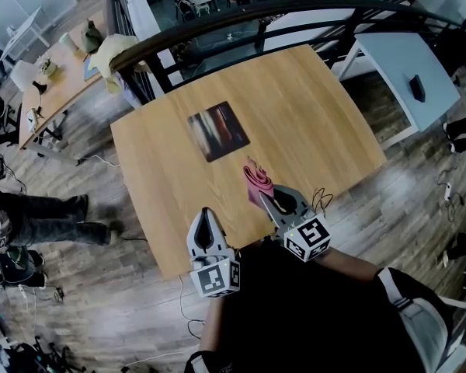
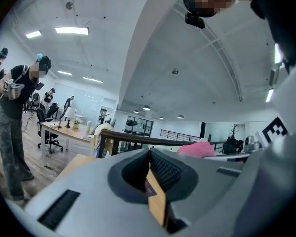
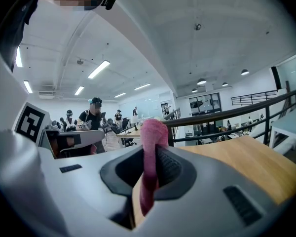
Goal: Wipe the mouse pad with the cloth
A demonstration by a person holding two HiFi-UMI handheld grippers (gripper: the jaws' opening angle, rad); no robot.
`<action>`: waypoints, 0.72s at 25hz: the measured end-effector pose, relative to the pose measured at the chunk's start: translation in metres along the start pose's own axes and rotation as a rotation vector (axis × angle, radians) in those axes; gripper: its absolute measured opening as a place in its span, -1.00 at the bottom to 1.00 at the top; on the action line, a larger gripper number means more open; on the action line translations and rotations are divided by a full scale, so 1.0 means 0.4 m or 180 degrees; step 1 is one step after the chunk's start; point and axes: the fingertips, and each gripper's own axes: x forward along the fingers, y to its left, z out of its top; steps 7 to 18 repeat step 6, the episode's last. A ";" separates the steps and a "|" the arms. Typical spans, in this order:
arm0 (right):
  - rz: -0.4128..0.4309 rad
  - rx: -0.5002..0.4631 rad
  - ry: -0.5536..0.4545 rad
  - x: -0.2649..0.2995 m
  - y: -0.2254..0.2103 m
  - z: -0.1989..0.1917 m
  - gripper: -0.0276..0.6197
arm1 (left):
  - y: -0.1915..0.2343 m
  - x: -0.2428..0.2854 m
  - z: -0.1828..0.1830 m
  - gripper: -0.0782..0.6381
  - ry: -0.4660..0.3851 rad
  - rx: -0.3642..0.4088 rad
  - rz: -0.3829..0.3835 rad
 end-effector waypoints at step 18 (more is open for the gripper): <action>-0.0018 -0.0026 -0.0016 0.000 0.013 0.001 -0.74 | 0.006 -0.012 0.004 -0.72 -0.0022 0.0009 -0.0021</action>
